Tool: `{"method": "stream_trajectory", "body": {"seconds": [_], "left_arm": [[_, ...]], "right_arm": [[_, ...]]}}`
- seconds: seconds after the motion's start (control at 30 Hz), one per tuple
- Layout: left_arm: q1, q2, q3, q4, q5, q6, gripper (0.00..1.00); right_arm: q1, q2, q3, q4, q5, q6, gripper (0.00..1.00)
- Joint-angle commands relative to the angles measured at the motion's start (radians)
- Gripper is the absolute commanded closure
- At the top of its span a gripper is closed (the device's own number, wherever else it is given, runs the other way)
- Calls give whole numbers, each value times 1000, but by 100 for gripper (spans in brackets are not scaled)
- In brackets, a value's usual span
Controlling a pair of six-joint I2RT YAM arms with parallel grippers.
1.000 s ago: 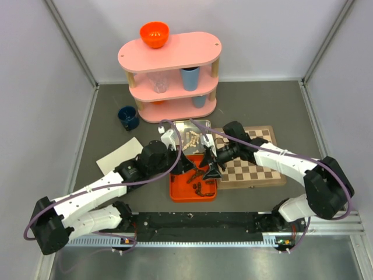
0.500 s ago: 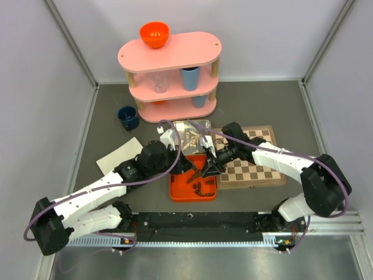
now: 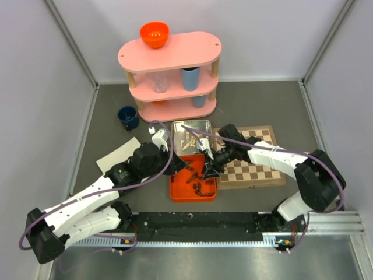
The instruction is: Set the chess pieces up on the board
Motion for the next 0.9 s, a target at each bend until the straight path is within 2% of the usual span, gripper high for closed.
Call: {"method": "stream_trajectory", "body": {"seconds": [0.0,0.23,0.3,0.37,0.43,0.53,0.73,0.8,0.87], "left_arm": [[4,-34,-4,-30,-25,40,100],[4,-37,-18,-27,26,54,100],[5,-24,-17,-9,58,63,100],[4,9,-15,10,107,54,100],[2,50,-1,23,148,43,100],[1,123,37,26,191,23,100],[-56,280,132,53,176,17,100],[-70,321,170,53,167,18,100],[-74,374,198,53,162,18,100]], "right_arm": [[37,27,53,-30,60,-50,65],[47,28,92,-76,87,-42,53],[44,1,131,-112,99,-48,45],[24,-16,171,-221,105,-96,39],[-4,-45,221,-310,114,-134,38],[-112,-117,222,-329,116,-134,37],[-485,-257,207,-305,-7,-46,37],[-571,-283,187,-268,-41,-19,37],[-596,-317,170,-243,-61,13,37]]}}
